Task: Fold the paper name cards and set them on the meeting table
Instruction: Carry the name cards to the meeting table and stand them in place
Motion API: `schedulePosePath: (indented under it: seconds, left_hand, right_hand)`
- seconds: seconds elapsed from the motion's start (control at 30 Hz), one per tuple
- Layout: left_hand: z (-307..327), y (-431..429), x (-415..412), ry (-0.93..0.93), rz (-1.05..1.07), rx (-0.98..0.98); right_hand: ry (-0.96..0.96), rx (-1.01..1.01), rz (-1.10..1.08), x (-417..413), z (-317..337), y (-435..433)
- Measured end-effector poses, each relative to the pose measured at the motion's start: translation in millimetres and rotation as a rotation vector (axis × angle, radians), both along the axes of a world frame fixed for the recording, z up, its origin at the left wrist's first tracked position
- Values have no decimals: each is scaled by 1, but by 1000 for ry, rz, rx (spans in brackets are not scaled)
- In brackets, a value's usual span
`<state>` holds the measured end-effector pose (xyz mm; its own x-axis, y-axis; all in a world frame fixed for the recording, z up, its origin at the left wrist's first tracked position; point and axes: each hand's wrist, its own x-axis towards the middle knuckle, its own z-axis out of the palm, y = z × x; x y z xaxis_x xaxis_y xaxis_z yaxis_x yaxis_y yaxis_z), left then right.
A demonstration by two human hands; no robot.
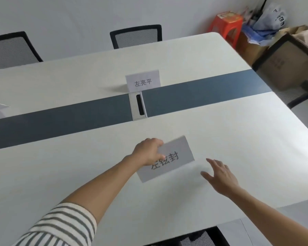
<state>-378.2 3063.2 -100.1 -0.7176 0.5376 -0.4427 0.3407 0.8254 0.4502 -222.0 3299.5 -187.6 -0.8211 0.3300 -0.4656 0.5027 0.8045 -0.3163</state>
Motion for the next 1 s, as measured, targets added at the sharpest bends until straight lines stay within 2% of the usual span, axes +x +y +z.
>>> schedulePosePath:
  seconds: [0.13,0.3,0.6,1.0]
  left_hand:
    - [-15,28,-40,271,-92,-102]
    - [-51,44,-87,381,-131,-156]
    - [-94,55,-150,409,-64,-225]
    - [-101,56,-173,376,-22,-172]
  right_hand:
    - [-86,146,110,-4,-34,4]
    - [-42,251,157,11,-72,-4]
    - [23,306,131,19,-96,1]
    - [63,266,112,21,-98,3]
